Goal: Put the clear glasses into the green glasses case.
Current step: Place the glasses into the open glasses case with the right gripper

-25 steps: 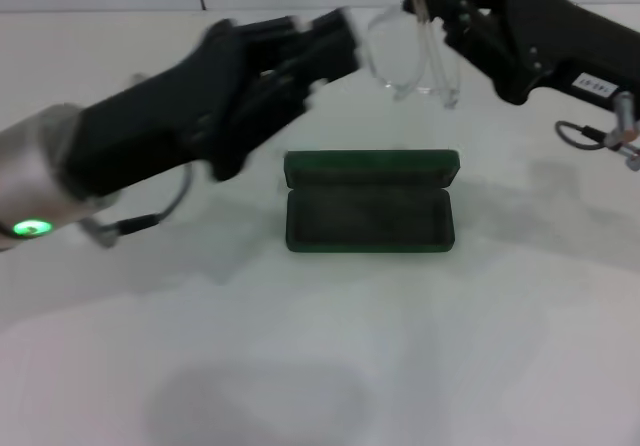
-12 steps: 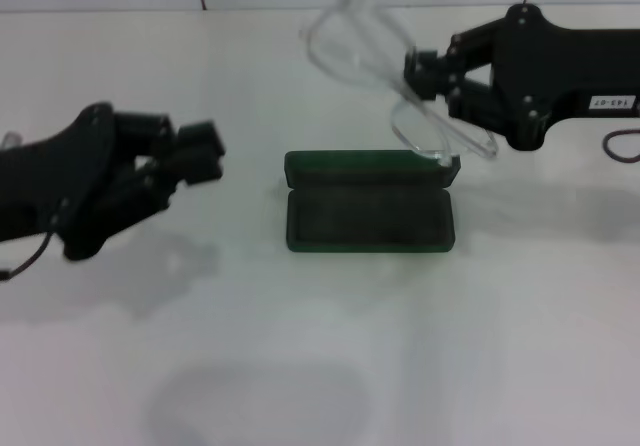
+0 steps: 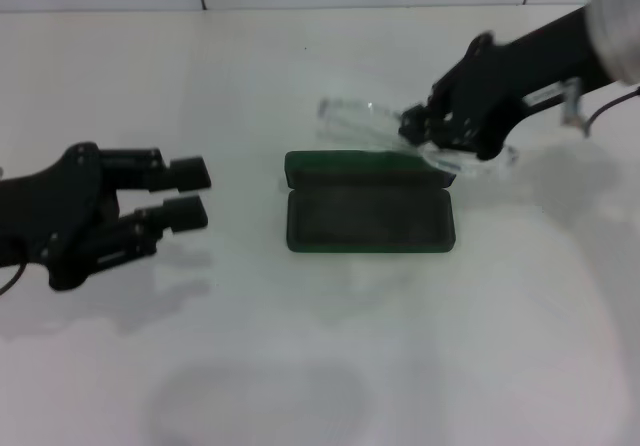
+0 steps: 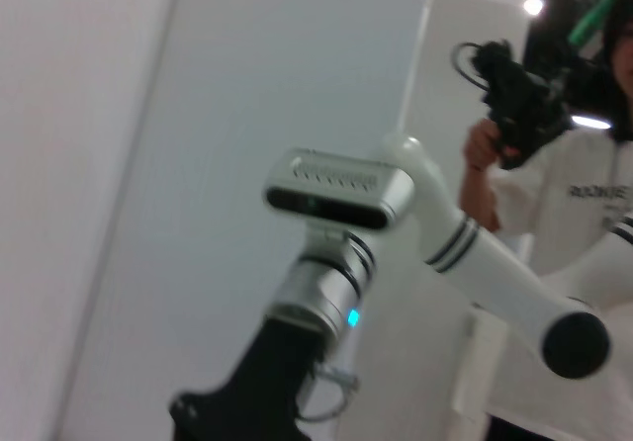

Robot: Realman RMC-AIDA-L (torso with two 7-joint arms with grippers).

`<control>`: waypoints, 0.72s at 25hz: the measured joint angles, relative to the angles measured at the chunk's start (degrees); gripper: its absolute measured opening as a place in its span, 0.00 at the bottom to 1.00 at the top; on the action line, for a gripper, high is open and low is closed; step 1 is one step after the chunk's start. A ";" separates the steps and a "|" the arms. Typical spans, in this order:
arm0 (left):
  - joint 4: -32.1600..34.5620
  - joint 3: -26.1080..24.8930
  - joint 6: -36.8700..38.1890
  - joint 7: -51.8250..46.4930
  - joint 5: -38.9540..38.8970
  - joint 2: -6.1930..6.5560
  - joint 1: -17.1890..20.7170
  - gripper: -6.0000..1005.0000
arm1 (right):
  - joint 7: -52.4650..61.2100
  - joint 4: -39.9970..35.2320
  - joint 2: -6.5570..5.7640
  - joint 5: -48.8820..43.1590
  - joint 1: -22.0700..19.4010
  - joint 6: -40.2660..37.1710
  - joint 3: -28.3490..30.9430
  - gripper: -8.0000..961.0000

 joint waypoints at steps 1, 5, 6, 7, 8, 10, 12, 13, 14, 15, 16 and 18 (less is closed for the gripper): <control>-0.01 -1.11 -0.30 -0.02 0.34 -0.37 0.32 0.29 | 1.05 0.81 0.01 -1.62 1.33 0.09 -1.38 0.09; 0.17 -3.75 -1.83 -0.06 0.86 -1.24 1.84 0.36 | 3.85 6.08 0.20 -6.12 7.56 0.23 -6.36 0.09; 0.17 -3.95 -2.01 -0.07 0.87 -1.31 1.98 0.36 | 4.37 7.83 0.23 -6.92 9.09 0.47 -7.65 0.09; 0.12 -4.05 -2.10 -0.06 0.90 -1.39 1.97 0.36 | 4.43 8.41 0.24 -7.11 9.54 0.55 -8.08 0.09; 0.05 -4.12 -2.28 -0.07 0.94 -1.49 1.96 0.36 | 4.49 9.10 0.25 -7.34 10.09 0.64 -8.60 0.09; 0.07 -4.12 -2.48 -0.06 1.04 -1.69 1.95 0.36 | 4.65 11.52 0.30 -8.36 11.71 1.90 -10.90 0.09; 0.16 -4.13 -2.60 -0.06 1.16 -1.83 1.97 0.36 | 4.84 13.06 0.37 -9.79 12.73 3.55 -13.01 0.09; 0.17 -4.13 -2.61 -0.06 1.23 -1.86 1.93 0.35 | 4.97 13.64 0.42 -10.64 13.14 4.68 -14.21 0.09; 0.18 -4.06 -2.61 -0.05 1.29 -1.86 1.84 0.35 | 5.08 14.13 0.47 -11.30 13.38 5.62 -15.23 0.09; 0.19 -3.96 -2.60 -0.04 1.33 -1.83 1.76 0.35 | 5.08 14.55 0.49 -11.52 13.44 6.39 -15.76 0.09; 0.20 -3.86 -2.56 -0.02 1.35 -1.73 1.65 0.35 | 5.01 15.01 0.51 -11.65 13.49 7.23 -16.20 0.09; 0.29 -3.70 -2.37 -0.02 1.45 -1.51 1.48 0.35 | 4.72 15.66 0.49 -11.69 13.50 8.71 -16.80 0.09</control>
